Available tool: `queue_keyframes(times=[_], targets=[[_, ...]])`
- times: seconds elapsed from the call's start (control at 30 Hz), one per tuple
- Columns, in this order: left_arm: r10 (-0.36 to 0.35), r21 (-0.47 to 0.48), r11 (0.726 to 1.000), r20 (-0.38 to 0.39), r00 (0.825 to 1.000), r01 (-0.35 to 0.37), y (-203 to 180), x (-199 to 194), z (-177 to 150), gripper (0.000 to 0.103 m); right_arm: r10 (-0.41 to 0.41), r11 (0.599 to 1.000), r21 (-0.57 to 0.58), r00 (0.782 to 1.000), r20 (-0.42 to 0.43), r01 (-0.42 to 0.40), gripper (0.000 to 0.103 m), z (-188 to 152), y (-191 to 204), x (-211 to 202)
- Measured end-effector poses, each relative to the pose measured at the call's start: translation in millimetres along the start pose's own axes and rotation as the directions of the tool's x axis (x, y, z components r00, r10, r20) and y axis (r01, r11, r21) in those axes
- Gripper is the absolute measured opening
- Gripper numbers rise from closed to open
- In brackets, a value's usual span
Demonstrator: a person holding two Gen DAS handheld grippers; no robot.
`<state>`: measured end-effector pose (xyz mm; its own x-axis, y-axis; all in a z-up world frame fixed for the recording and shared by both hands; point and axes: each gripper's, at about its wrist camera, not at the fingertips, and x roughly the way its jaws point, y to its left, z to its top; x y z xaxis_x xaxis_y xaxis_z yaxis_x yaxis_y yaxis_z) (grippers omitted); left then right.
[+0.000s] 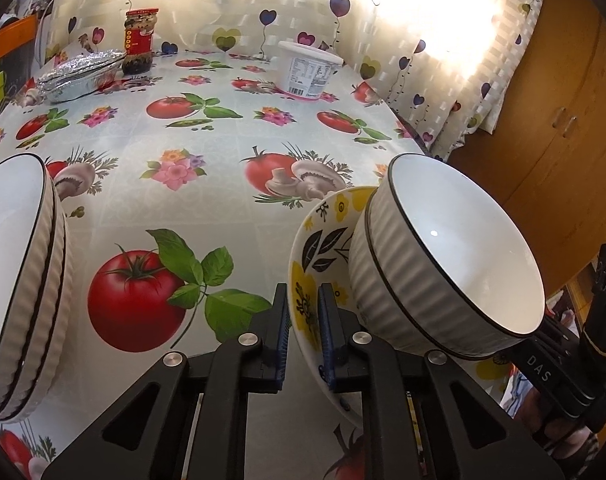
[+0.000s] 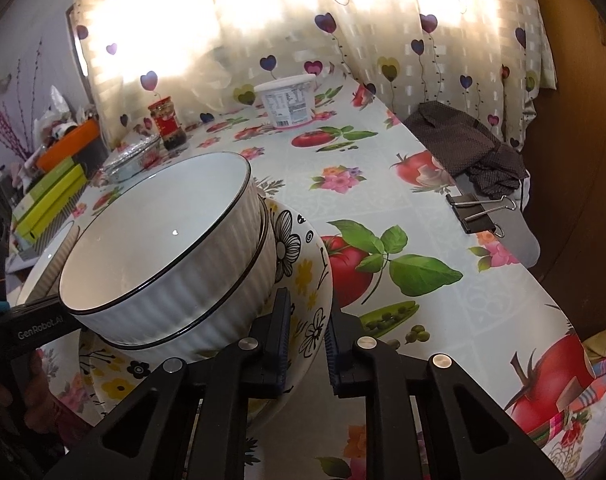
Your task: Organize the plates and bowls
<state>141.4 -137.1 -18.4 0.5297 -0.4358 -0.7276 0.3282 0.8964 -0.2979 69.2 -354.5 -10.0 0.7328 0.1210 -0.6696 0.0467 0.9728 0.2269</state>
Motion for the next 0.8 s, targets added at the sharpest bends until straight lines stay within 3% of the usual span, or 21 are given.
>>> queue_keyframes(times=[0.8], targets=[[0.042,-0.005,0.999,0.028,0.999,-0.042,-1.2,-2.9,-0.8,0.011,-0.035,0.999,0.012,0.999,0.014,0.035,0.014,-2.3,2.9,-0.1]])
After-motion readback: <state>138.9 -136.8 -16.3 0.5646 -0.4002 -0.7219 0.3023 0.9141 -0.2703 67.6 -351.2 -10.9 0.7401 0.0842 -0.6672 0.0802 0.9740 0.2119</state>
